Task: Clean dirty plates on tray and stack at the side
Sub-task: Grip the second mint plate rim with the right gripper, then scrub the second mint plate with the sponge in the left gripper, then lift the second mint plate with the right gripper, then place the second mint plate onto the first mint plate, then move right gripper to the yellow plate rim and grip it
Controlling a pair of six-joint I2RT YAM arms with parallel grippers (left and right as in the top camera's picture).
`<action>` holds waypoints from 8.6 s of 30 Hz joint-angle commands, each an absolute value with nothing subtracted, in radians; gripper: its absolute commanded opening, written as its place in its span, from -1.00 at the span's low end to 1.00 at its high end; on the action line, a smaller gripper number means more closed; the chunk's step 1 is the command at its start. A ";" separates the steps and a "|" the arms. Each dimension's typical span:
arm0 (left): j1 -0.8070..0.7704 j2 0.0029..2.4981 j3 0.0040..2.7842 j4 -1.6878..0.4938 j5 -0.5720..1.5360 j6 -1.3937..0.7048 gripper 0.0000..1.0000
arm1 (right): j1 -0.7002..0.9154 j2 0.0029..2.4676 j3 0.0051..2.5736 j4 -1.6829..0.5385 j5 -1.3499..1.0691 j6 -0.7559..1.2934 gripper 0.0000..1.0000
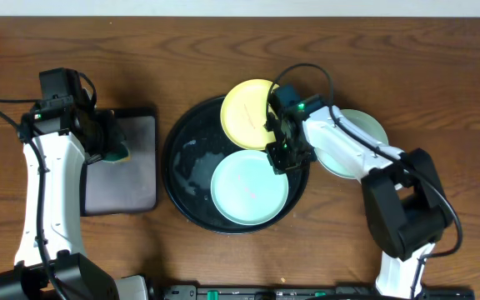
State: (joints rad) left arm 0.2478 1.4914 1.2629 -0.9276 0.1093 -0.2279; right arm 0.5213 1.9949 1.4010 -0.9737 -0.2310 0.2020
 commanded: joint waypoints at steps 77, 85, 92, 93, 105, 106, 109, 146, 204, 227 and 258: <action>-0.332 1.774 1.019 -0.693 -0.081 -0.619 -0.86 | 0.649 2.146 1.394 -0.619 -0.244 0.593 -0.98; -0.333 1.763 1.023 -0.733 -0.018 -0.599 -0.86 | 0.649 2.146 1.394 -0.619 -0.244 0.593 -0.98; -0.333 1.763 1.023 -0.610 0.577 -0.121 -0.85 | 0.649 2.146 1.394 -0.617 -0.244 0.593 -0.98; -0.333 1.763 1.023 -0.598 0.580 -0.120 -0.85 | 0.649 2.146 1.394 -0.618 -0.244 0.592 -0.98; -0.332 1.764 1.023 -0.596 -0.085 -0.501 -0.86 | 0.649 2.146 1.394 -0.620 -0.244 0.586 -0.98; -0.332 1.764 1.023 -0.605 -0.125 -0.525 -0.85 | 0.649 2.146 1.394 -0.621 -0.244 0.586 -0.98; -0.332 1.763 1.042 -0.656 -0.211 -0.553 -0.85 | 0.649 2.146 1.394 -0.624 -0.244 0.586 -0.98; 0.168 1.730 1.482 -1.110 -0.086 -0.360 -0.85 | 0.768 2.021 1.654 -0.882 0.135 0.316 -0.98; 0.174 1.730 1.481 -1.102 -0.086 -0.360 -0.85 | 0.990 1.703 1.590 -0.867 0.624 0.284 -0.98; 0.174 1.730 1.481 -1.103 -0.086 -0.360 -0.85 | 0.101 1.580 1.530 -1.047 -0.173 0.212 -0.98; 0.174 1.730 1.481 -1.102 -0.086 -0.360 -0.85 | -0.101 1.754 1.256 -0.792 -0.224 0.176 -0.26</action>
State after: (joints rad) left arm 0.1684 1.7557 1.4620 -1.0996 -0.0807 -0.3683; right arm -0.1158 1.7477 1.2098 -0.7948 -0.1059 0.2043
